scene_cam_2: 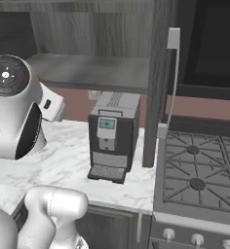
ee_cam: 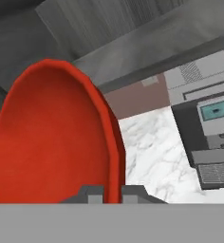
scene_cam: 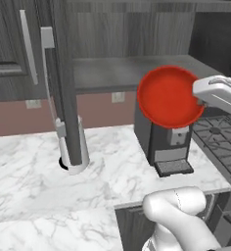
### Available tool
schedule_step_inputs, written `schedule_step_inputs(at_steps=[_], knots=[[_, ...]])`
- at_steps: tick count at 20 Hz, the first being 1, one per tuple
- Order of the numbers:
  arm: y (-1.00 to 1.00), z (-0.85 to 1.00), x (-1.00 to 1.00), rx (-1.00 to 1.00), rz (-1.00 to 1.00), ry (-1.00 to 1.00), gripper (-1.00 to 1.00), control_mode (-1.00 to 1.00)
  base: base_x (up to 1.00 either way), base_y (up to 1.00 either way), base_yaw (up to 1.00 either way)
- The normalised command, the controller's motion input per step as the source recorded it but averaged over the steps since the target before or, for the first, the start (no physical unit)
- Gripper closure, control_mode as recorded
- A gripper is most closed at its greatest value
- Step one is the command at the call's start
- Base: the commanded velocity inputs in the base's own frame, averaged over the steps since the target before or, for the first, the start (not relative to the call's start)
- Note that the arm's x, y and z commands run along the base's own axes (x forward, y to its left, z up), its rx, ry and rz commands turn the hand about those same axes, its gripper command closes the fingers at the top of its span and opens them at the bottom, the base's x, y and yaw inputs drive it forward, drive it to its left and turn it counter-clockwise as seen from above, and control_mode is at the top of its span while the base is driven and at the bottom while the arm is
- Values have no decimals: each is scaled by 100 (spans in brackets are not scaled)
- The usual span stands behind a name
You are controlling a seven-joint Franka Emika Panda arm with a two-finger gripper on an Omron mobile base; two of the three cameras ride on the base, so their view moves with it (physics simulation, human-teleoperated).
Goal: Take the smaller bowl and place it next to the appetizer plate on the dining counter , and place the larger bowl next to the plate with cooked food.
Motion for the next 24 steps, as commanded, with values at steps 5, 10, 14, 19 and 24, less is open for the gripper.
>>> schedule_step_inputs(at_steps=[5,10,14,19,24], knots=[[0,0,0,0,0,0,100,100,-86,4,0],[0,0,0,0,0,0,100,100,-100,-19,0],[0,0,0,0,0,0,100,100,-100,-54,0],[0,0,0,0,0,0,100,100,-100,-74,0],[0,0,0,0,0,0,100,100,-100,-11,0]])
